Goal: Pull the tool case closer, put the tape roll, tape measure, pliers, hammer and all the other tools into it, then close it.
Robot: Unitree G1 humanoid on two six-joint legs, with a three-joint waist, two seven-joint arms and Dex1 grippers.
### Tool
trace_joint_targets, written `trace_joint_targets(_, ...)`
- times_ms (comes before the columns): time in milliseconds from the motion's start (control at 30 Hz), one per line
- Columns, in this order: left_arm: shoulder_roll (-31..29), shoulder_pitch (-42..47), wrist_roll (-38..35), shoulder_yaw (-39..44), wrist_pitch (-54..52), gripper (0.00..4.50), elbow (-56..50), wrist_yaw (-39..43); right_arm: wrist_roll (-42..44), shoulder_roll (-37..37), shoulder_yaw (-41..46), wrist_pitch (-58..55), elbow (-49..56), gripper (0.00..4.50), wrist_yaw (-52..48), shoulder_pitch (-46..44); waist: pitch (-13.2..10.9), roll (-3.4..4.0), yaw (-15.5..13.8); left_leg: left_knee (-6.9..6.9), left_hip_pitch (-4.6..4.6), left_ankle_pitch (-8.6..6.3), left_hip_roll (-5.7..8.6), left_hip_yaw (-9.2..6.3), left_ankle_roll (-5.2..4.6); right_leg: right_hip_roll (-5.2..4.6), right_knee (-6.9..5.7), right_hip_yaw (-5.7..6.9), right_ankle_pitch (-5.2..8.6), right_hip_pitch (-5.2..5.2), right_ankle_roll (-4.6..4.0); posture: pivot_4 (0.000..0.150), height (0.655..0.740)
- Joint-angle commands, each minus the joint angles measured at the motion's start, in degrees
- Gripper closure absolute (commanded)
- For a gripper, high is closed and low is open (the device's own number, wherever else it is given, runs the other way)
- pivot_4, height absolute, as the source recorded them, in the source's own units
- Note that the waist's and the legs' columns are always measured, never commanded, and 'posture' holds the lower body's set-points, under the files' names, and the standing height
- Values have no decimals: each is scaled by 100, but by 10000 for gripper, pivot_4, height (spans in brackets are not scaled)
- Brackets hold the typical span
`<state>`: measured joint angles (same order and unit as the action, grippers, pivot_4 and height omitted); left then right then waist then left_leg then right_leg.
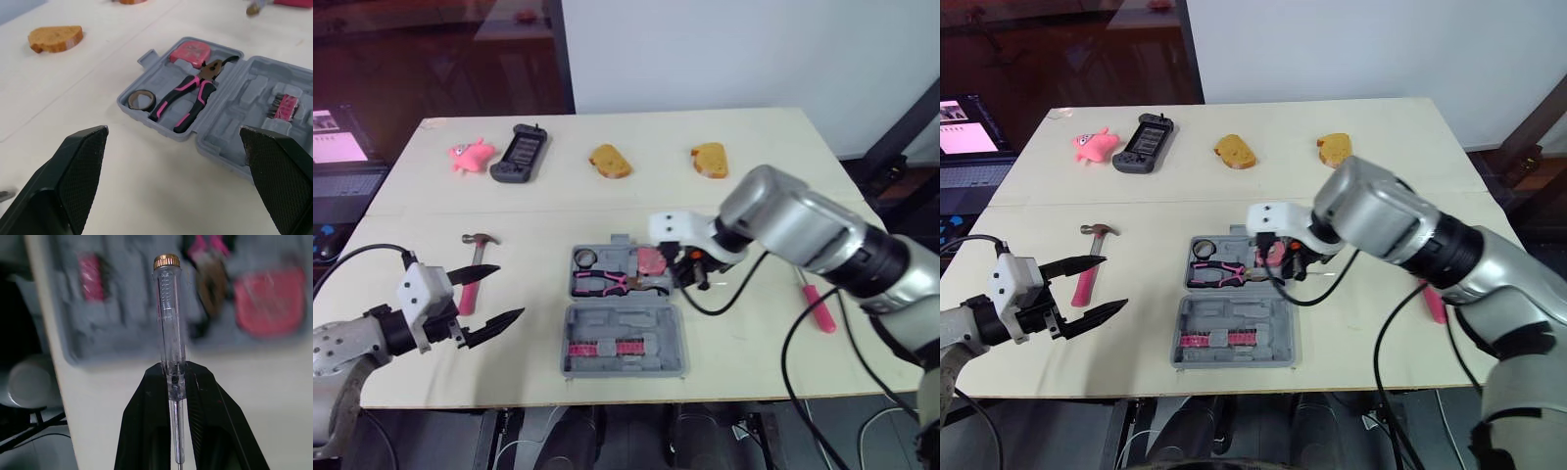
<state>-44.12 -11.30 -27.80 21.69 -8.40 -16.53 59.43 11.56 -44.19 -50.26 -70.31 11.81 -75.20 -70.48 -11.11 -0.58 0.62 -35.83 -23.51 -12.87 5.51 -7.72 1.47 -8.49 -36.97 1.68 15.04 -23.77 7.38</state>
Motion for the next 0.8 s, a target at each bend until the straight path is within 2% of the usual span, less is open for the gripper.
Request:
trace_joint_targets(33,132,-252,-128,203,298,0,-82,150,158,486,-149,-587,-118,44533,65,-388,1,-1,12,-1,0,-1,2,0,1,-1,1,0,0,-17,0,1500,7400)
trace_joint_targets(200,189,-514,2,203,654,0,85,319,264,1262,-539,-1089,-677,44533,332,-631,1,-1,23,0,-1,0,2,2,6,1,-15,-8,-2,-41,-3,1500,7400)
trace_joint_targets(500,200,-653,74,160,914,0,242,333,153,2353,-1319,-1015,-1590,44533,945,-755,2,0,51,8,-1,4,1,0,12,5,-20,-9,-5,-50,-7,1500,7400)
trace_joint_targets(800,190,-974,93,149,1068,0,225,451,153,3115,-1418,-1046,-2297,44533,1447,-686,2,0,68,17,0,5,-10,-2,15,23,-25,-16,-10,-61,-15,1500,7400)
